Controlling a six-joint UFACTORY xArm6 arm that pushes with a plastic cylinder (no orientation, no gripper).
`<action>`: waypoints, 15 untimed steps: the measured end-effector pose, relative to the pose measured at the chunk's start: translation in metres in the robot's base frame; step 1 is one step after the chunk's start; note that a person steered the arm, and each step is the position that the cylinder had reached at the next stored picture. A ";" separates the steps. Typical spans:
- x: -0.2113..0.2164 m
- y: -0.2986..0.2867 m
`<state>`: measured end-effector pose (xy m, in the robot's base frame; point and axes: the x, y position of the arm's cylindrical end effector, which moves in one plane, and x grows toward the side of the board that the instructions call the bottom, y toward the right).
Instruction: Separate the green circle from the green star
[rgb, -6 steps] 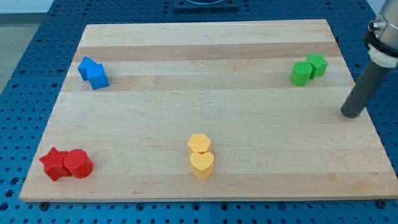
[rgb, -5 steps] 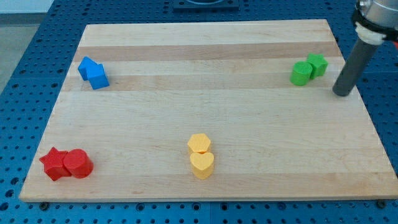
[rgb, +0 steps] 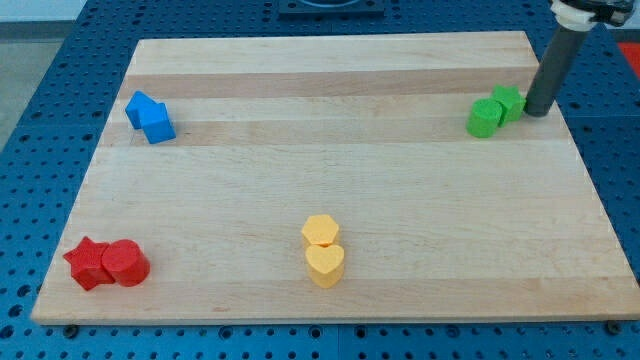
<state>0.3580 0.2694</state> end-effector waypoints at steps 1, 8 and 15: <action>0.000 0.005; 0.126 -0.056; 0.155 -0.163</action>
<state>0.5130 0.1062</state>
